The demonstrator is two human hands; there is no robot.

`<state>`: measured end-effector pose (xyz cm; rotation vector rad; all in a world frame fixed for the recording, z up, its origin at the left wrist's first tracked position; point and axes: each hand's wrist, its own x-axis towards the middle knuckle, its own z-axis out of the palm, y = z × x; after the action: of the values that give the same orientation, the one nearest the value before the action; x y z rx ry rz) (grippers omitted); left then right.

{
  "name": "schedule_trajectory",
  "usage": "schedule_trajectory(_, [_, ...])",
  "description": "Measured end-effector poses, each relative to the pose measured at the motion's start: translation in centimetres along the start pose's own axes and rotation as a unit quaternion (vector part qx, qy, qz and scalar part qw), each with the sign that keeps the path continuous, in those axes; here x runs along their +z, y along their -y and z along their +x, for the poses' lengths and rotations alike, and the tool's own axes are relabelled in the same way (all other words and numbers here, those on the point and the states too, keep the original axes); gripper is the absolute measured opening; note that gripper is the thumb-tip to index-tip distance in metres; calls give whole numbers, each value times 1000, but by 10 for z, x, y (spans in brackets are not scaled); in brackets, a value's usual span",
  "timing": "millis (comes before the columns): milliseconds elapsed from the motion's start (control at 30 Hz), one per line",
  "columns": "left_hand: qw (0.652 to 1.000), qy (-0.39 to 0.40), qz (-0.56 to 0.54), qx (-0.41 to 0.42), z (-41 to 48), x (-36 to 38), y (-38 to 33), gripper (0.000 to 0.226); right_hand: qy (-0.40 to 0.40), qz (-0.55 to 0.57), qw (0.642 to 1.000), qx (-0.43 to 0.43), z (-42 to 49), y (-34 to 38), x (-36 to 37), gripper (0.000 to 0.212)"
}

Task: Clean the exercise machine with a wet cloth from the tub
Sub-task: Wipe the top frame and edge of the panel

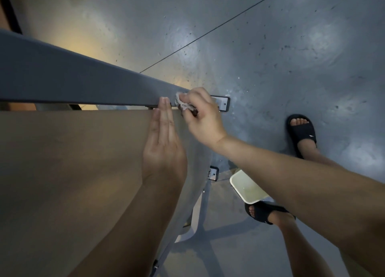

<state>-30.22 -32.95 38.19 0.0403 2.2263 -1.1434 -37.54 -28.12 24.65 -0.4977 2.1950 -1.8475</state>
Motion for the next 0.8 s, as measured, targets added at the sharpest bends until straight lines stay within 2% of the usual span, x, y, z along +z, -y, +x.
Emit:
schedule_trajectory(67, [1000,-5,-15,-4,1,1,0,76,3,-11,1000,20,3,-11,4,20])
schedule_trajectory(167, [1000,2,-29,-7,2,-1,0,75,-1,-44,992,116,8,-25,5,19])
schedule_trajectory(233, [999,1,-41,-14,3,0,-2,77,-6,-31,995,95,2,-15,5,18])
schedule_trajectory(333, [998,-18,-57,-23,3,3,-4,77,-12,-3,1000,15,-10,-3,6,16])
schedule_trajectory(367, [998,-20,-62,-21,4,3,-5,73,-10,-7,1000,22,-9,-9,7,16])
schedule_trajectory(467, [997,-15,-70,-21,5,2,-4,64,1,-44,990,137,4,-34,9,18])
schedule_trajectory(500, [997,-10,-68,-21,5,2,-4,64,4,-53,987,151,5,-37,10,18])
schedule_trajectory(667, [996,-20,-78,-30,7,4,-10,64,-22,-16,997,65,-9,-22,13,20])
schedule_trajectory(800, [996,-16,-80,-24,7,4,-10,61,-22,-51,977,205,11,-47,19,18])
